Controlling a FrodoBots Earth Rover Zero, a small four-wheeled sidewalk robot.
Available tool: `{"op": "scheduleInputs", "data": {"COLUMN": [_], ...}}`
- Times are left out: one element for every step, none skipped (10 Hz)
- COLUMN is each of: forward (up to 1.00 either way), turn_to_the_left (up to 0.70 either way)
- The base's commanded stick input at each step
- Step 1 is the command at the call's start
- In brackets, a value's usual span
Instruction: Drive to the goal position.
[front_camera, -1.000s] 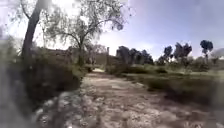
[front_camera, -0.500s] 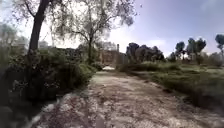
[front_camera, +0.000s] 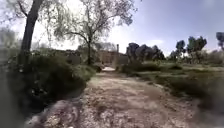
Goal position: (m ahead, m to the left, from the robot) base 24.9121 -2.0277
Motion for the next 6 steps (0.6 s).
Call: {"op": "scheduleInputs", "data": {"forward": [0.7,0.7,0.7,0.7,0.7,0.7], "turn_to_the_left": [0.0,0.0,0.0,0.0,0.0,0.0]}}
